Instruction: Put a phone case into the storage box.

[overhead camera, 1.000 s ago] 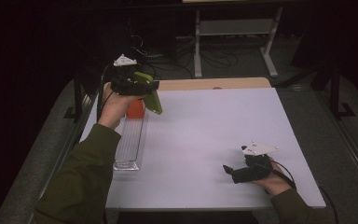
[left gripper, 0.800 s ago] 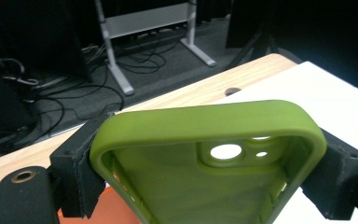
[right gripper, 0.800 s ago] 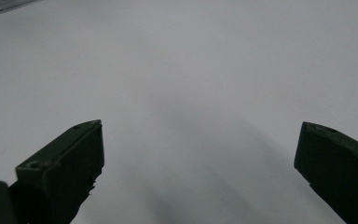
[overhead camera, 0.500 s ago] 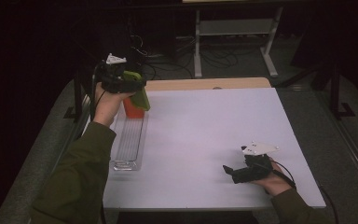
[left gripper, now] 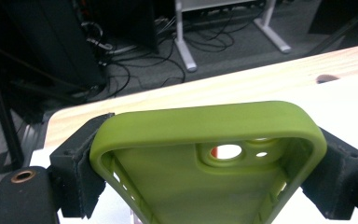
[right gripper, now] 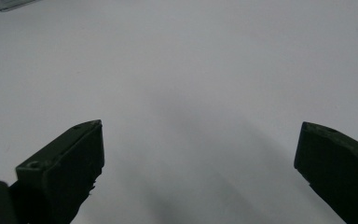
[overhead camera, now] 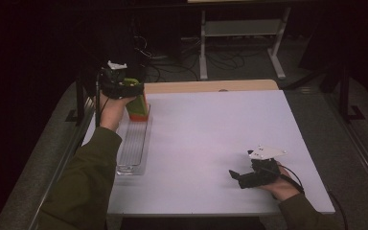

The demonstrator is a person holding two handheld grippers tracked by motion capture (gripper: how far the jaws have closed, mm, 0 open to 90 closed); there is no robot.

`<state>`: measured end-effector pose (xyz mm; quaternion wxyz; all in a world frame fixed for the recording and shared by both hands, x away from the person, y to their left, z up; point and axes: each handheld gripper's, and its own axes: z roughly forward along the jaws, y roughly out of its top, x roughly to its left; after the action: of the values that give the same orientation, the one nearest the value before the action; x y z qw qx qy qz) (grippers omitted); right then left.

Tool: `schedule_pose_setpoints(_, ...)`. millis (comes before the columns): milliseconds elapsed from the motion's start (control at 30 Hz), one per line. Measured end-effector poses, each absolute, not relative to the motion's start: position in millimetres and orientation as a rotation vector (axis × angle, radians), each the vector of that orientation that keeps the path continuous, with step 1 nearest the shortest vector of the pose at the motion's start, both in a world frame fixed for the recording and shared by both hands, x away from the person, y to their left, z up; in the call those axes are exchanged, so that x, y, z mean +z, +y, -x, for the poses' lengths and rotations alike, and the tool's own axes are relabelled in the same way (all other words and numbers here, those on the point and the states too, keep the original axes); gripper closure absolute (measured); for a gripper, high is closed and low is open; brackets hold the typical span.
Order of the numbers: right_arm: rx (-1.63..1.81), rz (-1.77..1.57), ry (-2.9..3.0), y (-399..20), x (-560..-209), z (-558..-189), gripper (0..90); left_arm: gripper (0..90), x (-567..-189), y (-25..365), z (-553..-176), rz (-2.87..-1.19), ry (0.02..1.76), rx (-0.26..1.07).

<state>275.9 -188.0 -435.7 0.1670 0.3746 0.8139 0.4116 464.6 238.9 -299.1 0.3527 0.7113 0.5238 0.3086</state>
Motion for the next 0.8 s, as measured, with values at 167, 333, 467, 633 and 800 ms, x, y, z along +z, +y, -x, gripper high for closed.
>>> schedule_pose_setpoints(167, 1.177, -1.073, 2.312, -188, -435, -276, 0.9, 13.6, -310, 240, -468, -1.847, 1.39, 0.801)
schedule_pose_setpoints(333, 1.172, -1.067, 2.317, -188, -436, -276, 0.9, 13.5, -320, 237, -469, -1.839, 1.415, 0.825)
schedule_pose_setpoints(467, 1.177, -1.072, 2.313, -188, -435, -276, 0.9, 13.5, -327, 237, -471, -1.847, 1.436, 0.817)
schedule_pose_setpoints(633, 1.178, -1.072, 2.314, -188, -435, -276, 0.9, 13.4, -334, 236, -473, -1.844, 1.468, 0.821)
schedule_pose_setpoints(800, 1.178, -1.071, 2.313, -188, -435, -276, 0.9, 13.4, -340, 236, -476, -1.854, 1.494, 0.815)
